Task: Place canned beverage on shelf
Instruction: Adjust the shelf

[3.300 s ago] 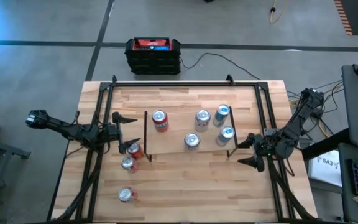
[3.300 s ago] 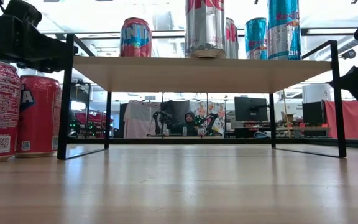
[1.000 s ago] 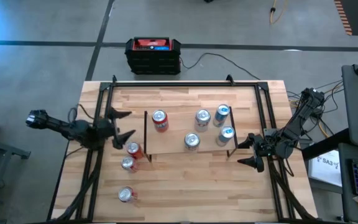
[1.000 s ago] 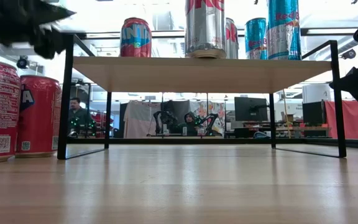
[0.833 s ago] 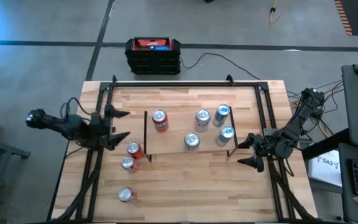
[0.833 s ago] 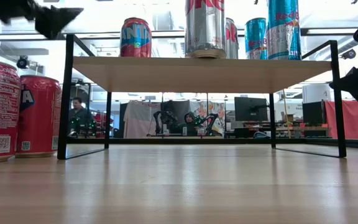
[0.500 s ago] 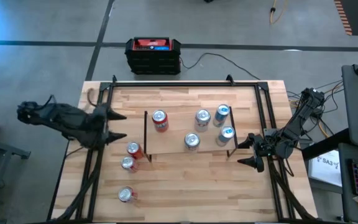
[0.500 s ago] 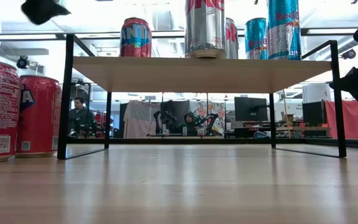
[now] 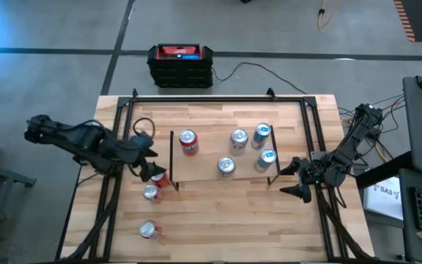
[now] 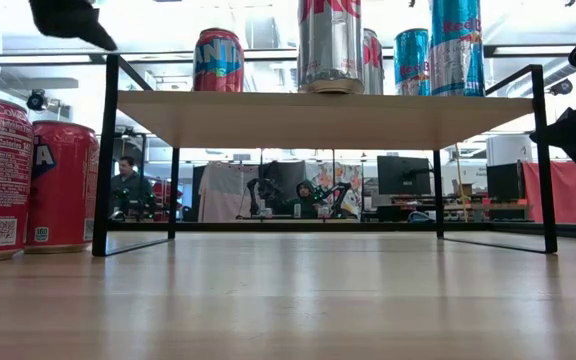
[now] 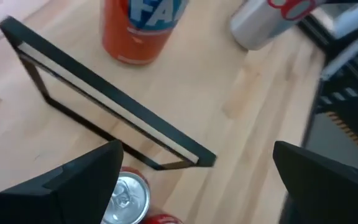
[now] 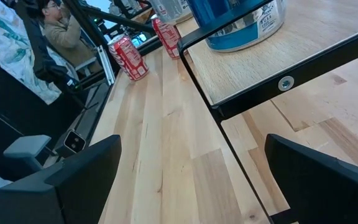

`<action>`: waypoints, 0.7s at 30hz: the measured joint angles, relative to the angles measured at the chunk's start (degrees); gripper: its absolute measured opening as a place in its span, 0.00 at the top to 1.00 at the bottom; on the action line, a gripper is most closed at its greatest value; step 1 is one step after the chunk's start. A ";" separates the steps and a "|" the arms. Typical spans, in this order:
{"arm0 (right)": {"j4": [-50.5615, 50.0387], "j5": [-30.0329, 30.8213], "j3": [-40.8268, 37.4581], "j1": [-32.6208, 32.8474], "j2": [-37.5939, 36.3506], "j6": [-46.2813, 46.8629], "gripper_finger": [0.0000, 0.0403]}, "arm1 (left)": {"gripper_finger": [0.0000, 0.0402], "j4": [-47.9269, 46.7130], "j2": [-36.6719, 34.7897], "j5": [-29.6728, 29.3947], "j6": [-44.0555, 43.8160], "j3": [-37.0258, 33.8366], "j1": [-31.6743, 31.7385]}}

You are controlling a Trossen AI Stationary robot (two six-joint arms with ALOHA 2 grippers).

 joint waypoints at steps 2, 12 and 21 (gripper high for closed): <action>0.00 -0.01 0.00 0.00 0.00 -0.01 0.05 | 0.00 -2.80 2.71 -1.64 -0.58 2.59 0.00; 0.00 0.00 0.00 0.00 0.00 -0.01 0.05 | 0.00 -10.78 15.27 -14.43 -5.37 13.04 -6.75; 0.02 0.01 0.00 0.00 0.00 0.01 0.05 | 0.00 -14.02 25.30 -27.42 -20.99 19.25 -21.40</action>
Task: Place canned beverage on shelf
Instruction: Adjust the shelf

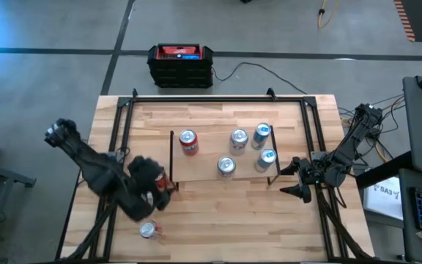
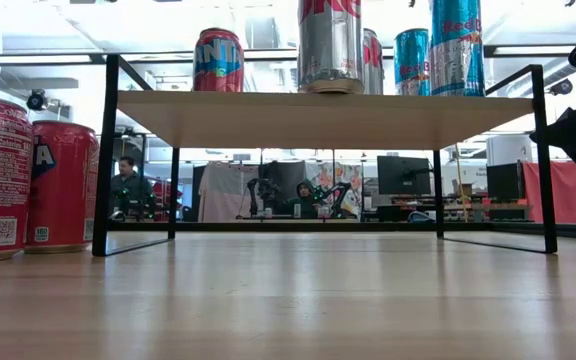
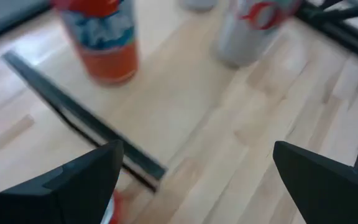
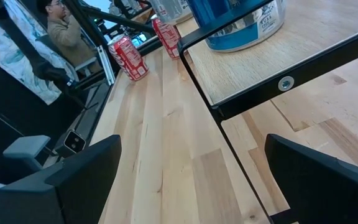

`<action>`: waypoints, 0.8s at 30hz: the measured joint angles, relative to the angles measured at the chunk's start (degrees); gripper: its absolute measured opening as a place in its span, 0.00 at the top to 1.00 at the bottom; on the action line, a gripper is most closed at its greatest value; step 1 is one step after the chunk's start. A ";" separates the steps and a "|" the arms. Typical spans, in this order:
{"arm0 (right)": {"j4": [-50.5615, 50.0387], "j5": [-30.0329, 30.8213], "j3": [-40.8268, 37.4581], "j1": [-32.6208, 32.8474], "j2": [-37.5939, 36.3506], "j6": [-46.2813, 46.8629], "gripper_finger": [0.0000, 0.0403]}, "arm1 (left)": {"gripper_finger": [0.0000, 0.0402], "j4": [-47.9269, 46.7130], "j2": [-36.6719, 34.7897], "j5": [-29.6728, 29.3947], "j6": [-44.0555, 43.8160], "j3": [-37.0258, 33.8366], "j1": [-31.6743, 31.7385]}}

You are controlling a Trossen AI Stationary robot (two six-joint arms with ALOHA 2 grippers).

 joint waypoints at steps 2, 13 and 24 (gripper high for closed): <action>-0.02 0.00 0.00 0.00 0.00 -0.02 0.05 | 0.00 0.06 2.83 -2.78 -0.96 1.81 -1.96; 0.00 -0.01 0.00 0.00 0.00 -0.01 0.05 | 0.00 -9.10 18.67 -3.33 0.60 17.95 -3.59; 0.00 0.00 0.00 0.00 0.00 -0.01 0.05 | 0.00 -12.67 33.32 -12.99 5.28 38.12 -1.46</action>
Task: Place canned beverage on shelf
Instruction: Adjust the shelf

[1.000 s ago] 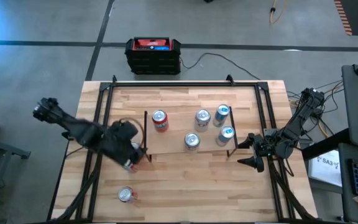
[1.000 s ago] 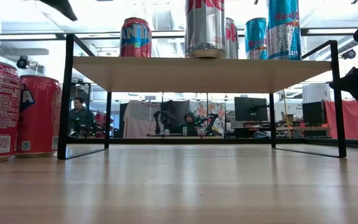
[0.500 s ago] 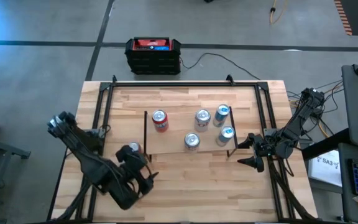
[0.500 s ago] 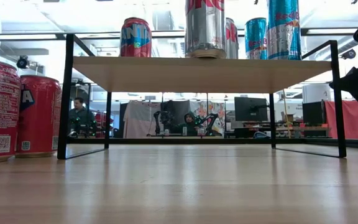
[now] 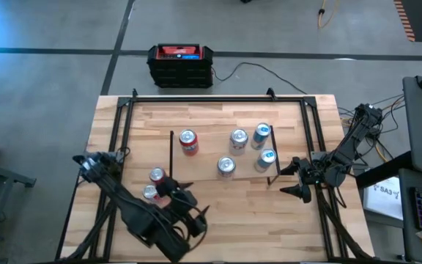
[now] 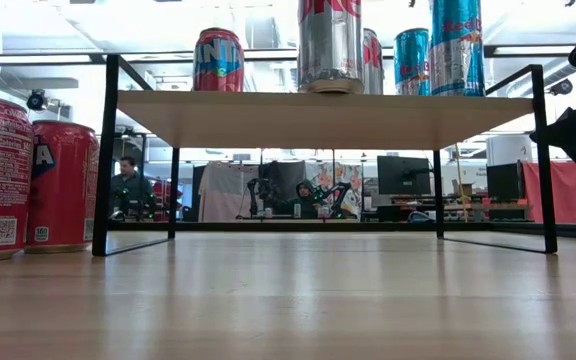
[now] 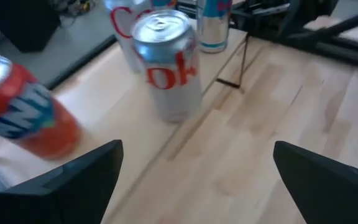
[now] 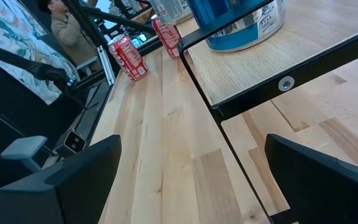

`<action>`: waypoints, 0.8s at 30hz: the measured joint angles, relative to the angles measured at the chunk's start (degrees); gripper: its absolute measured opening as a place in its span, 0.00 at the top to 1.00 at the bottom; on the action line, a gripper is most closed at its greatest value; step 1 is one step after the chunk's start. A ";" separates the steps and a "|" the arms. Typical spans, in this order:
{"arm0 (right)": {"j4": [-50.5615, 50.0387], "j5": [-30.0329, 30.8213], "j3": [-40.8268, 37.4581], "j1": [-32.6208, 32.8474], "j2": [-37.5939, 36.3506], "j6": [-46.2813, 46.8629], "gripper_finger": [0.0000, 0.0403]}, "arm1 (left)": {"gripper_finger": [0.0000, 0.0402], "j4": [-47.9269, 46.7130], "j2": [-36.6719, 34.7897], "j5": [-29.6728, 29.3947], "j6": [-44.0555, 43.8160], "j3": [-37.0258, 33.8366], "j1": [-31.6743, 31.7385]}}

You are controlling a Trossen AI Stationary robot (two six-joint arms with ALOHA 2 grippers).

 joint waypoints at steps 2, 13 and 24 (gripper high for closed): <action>-0.01 0.00 0.00 0.00 0.00 0.00 0.05 | 0.00 -1.24 2.91 0.96 -3.67 3.82 0.12; -0.01 -0.01 0.00 0.00 0.00 -0.01 0.05 | 0.00 -7.45 10.22 11.94 -24.77 12.99 1.82; 0.00 -0.01 0.00 -0.01 0.04 -0.01 0.05 | 0.01 -7.35 8.01 33.79 -34.02 7.81 8.78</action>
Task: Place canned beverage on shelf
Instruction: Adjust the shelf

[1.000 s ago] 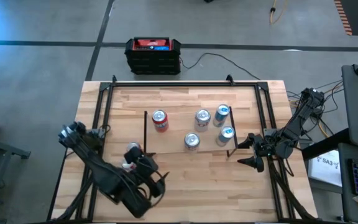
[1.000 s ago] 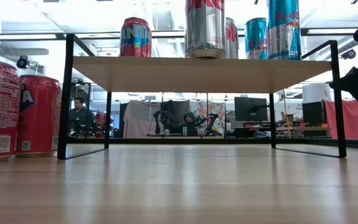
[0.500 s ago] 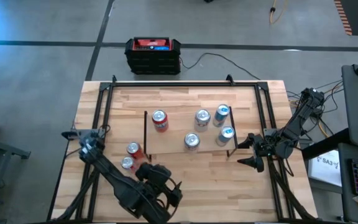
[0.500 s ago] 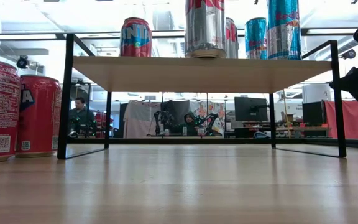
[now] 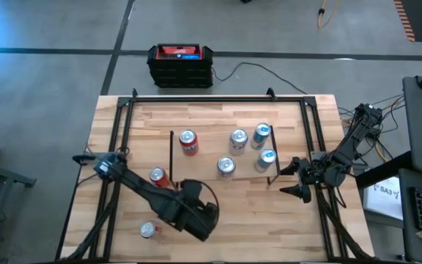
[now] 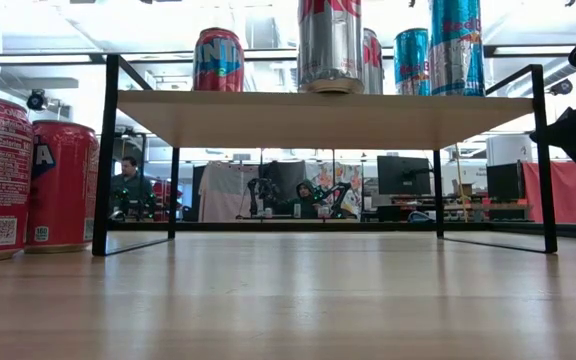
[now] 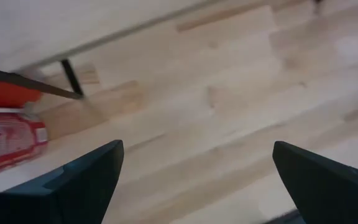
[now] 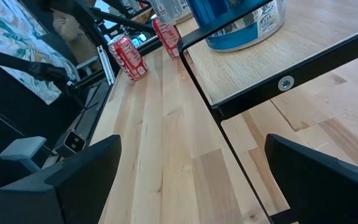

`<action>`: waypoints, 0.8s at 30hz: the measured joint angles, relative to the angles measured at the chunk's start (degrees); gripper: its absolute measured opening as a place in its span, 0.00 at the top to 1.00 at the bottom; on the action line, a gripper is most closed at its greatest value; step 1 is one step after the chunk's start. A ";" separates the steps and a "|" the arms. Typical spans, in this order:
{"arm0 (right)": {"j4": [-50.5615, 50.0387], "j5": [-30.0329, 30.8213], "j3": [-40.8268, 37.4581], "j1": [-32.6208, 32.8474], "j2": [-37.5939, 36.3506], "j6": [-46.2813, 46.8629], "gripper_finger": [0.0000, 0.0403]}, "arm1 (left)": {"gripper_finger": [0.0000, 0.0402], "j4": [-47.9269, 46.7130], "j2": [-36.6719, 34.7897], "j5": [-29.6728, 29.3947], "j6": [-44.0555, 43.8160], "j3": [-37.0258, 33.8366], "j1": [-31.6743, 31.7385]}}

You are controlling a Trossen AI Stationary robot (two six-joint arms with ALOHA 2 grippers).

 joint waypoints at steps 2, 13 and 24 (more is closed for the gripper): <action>0.02 0.01 0.00 0.01 0.00 0.00 0.05 | 0.02 0.00 -0.96 0.45 -0.59 -2.50 0.28; -0.04 0.01 0.00 0.01 0.00 0.00 0.05 | 0.06 -0.04 -5.66 1.82 -8.62 -15.83 1.56; -0.13 0.01 0.00 -0.01 0.00 0.00 0.05 | 0.06 0.33 -7.34 1.76 -8.87 -22.49 5.27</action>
